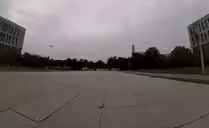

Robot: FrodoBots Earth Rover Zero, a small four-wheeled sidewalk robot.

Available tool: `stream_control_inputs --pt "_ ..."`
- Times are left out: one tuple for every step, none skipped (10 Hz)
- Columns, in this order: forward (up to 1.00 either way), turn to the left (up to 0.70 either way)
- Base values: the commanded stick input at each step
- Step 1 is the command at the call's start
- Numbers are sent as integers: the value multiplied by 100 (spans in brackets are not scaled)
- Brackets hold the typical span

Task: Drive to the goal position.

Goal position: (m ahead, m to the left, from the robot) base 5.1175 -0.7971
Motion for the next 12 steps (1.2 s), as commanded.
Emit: stream_control_inputs --pt "70 1" --pt "70 1" --pt "70 1" --pt "70 1" --pt "70 1" --pt "70 1" --pt "70 1" --pt "70 1" --pt "70 1" --pt "70 1" --pt "70 1" --pt "70 1"
